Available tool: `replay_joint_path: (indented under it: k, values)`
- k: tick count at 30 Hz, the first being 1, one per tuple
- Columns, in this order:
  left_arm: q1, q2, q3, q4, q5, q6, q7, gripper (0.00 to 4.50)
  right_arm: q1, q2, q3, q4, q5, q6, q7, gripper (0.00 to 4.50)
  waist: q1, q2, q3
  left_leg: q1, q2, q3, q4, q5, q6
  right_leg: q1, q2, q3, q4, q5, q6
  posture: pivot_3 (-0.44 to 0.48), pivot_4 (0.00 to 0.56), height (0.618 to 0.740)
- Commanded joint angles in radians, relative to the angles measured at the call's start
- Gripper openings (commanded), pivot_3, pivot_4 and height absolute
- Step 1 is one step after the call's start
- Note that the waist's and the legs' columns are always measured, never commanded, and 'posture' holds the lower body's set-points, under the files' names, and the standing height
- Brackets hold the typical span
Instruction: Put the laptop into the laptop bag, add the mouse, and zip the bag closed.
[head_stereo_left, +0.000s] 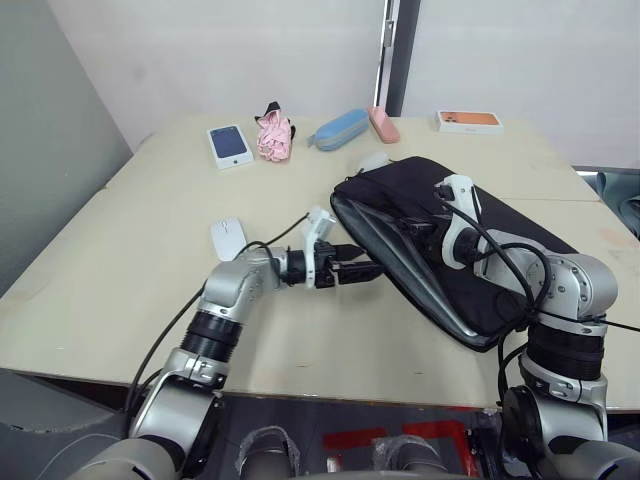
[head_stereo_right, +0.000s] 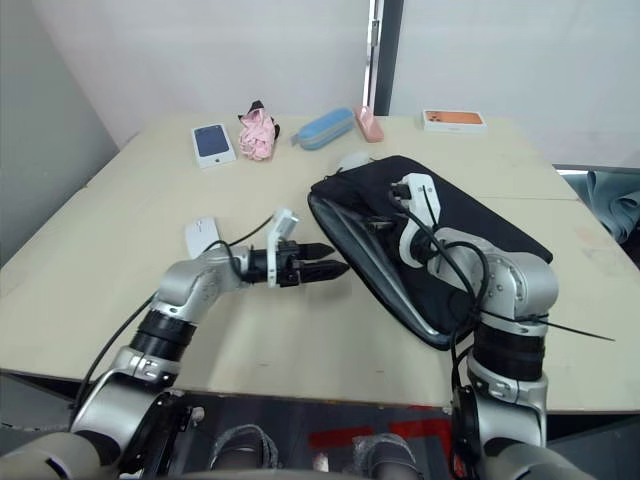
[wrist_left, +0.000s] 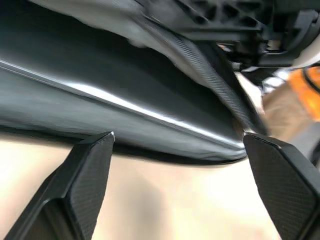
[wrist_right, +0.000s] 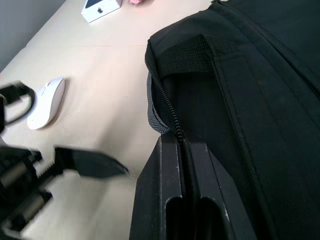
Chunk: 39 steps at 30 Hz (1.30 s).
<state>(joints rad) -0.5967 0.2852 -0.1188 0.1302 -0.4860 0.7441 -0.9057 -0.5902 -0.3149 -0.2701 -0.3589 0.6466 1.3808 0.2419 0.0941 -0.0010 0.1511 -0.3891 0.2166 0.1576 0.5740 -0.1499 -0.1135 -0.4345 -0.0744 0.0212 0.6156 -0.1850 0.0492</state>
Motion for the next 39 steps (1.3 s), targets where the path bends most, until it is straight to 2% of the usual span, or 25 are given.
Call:
replay_joint_path:
  k: [1, 4, 5, 8, 12, 16, 19, 21, 23, 27, 30, 32, 36, 39]
  values:
    - [0.08, 0.092, 0.136, -0.145, 0.01, -0.057, 0.075, 4.38, 0.03, -0.121, 0.15, -0.005, -0.039, -0.154, 0.149, 0.0, -0.004, 0.0, 0.0, 0.0, 0.0, 0.0, 0.0, 0.0, 0.0, 0.0, 0.0, 0.0, -0.001, 0.0, 0.0, 0.0, 0.15, 0.74]
    - [0.182, 0.181, 0.189, -0.244, -0.008, -0.027, 0.082, 4.38, 0.079, -0.223, 0.27, 0.013, -0.106, -0.343, 0.296, 0.0, -0.002, 0.0, 0.0, 0.0, 0.001, -0.001, -0.001, 0.0, -0.001, 0.0, 0.0, -0.001, -0.001, -0.001, -0.001, 0.0, 0.15, 0.74]
    - [0.208, 0.205, 0.211, -0.272, -0.023, -0.005, 0.087, 4.42, 0.096, -0.247, 0.296, 0.019, -0.123, -0.398, 0.335, 0.62, -0.001, 0.0, 0.0, 0.0, 0.001, -0.001, -0.001, -0.001, -0.001, 0.0, 0.0, -0.001, -0.001, -0.001, -0.001, 0.0, 0.15, 0.74]
    - [0.259, 0.26, 0.266, -0.324, -0.051, 0.041, 0.107, 4.42, 0.119, -0.277, 0.315, 0.031, -0.128, -0.494, 0.42, 1.61, 0.003, 0.0, 0.0, -0.001, 0.001, -0.001, -0.001, -0.001, 0.0, 0.0, 0.0, -0.002, -0.001, -0.001, -0.001, 0.0, 0.15, 0.74]
    - [0.328, 0.327, 0.364, -0.383, -0.09, 0.091, 0.141, 4.42, 0.137, -0.311, 0.274, 0.018, -0.087, -0.556, 0.525, 3.0, -0.003, 0.0, 0.0, 0.0, 0.001, -0.001, 0.002, -0.003, 0.004, 0.0, 0.0, -0.001, 0.002, -0.001, -0.001, 0.0, 0.15, 0.74]
    - [0.393, 0.388, 0.496, -0.409, -0.073, 0.066, 0.2, 4.42, 0.151, -0.418, 0.223, 0.079, -0.134, -0.688, 0.622, 4.32, -0.004, 0.0, 0.0, 0.001, 0.001, -0.001, 0.003, -0.003, 0.005, 0.0, 0.0, 0.0, 0.003, -0.001, -0.002, 0.0, 0.15, 0.74]
    - [0.459, 0.482, 0.561, -0.33, 0.039, -0.087, 0.2, 4.42, 0.172, -0.545, 0.174, 0.236, -0.235, -0.898, 0.713, 4.32, -0.003, -0.001, 0.0, 0.001, 0.001, -0.001, 0.003, -0.003, 0.006, 0.001, 0.0, -0.001, 0.003, -0.001, -0.002, 0.0, 0.15, 0.74]
    - [0.474, 0.53, 0.585, -0.259, 0.06, -0.159, 0.164, 4.42, 0.168, -0.591, 0.146, 0.325, -0.26, -0.978, 0.747, 4.32, -0.004, -0.001, 0.0, 0.0, 0.001, -0.001, 0.004, -0.004, 0.007, 0.0, 0.0, -0.001, 0.002, -0.001, -0.002, 0.0, 0.15, 0.74]
    - [0.448, 0.571, 0.621, -0.15, 0.03, -0.186, 0.103, 4.42, 0.158, -0.629, 0.114, 0.416, -0.273, -1.041, 0.777, 4.32, -0.003, -0.001, 0.0, 0.0, 0.001, -0.001, 0.004, -0.003, 0.008, 0.001, 0.0, -0.001, 0.002, -0.001, -0.002, 0.0, 0.15, 0.74]
    - [0.357, 0.683, 0.618, 0.154, 0.083, -0.317, 0.012, 4.42, 0.12, -0.715, 0.026, 0.667, -0.296, -1.152, 0.815, 4.32, -0.002, -0.001, 0.0, 0.0, 0.001, -0.001, 0.007, -0.003, 0.01, 0.0, 0.0, 0.0, 0.005, -0.001, -0.002, 0.0, 0.15, 0.74]
    - [0.246, 0.717, 0.593, 0.371, 0.112, -0.417, 0.0, 4.42, 0.156, -0.77, 0.025, 0.809, -0.351, -1.26, 0.844, 4.32, 0.002, -0.002, -0.001, -0.001, 0.0, 0.0, 0.008, -0.003, 0.012, 0.0, -0.001, 0.0, 0.005, -0.001, -0.002, 0.0, 0.15, 0.74]
    - [0.205, 0.735, 0.565, 0.482, 0.126, -0.458, -0.062, 4.42, 0.16, -0.787, 0.028, 0.882, -0.383, -1.325, 0.849, 4.32, 0.0, -0.004, -0.003, 0.0, 0.0, 0.0, 0.009, -0.003, 0.013, 0.001, -0.001, 0.0, 0.005, -0.001, -0.003, 0.0, 0.15, 0.74]
    - [0.135, 0.754, 0.509, 0.614, 0.176, -0.538, -0.105, 4.42, 0.129, -0.793, 0.034, 1.004, -0.416, -1.388, 0.848, 4.32, -0.007, -0.005, -0.003, 0.0, 0.0, 0.001, 0.01, -0.001, 0.016, 0.0, -0.001, 0.001, 0.007, -0.001, -0.003, 0.0, 0.15, 0.74]
    - [0.105, 0.752, 0.488, 0.655, 0.188, -0.559, -0.123, 4.42, 0.124, -0.789, 0.048, 1.033, -0.445, -1.442, 0.845, 4.32, -0.008, -0.005, -0.003, 0.0, 0.001, 0.001, 0.012, -0.001, 0.015, 0.0, -0.001, 0.001, 0.008, 0.0, -0.004, 0.0, 0.15, 0.74]
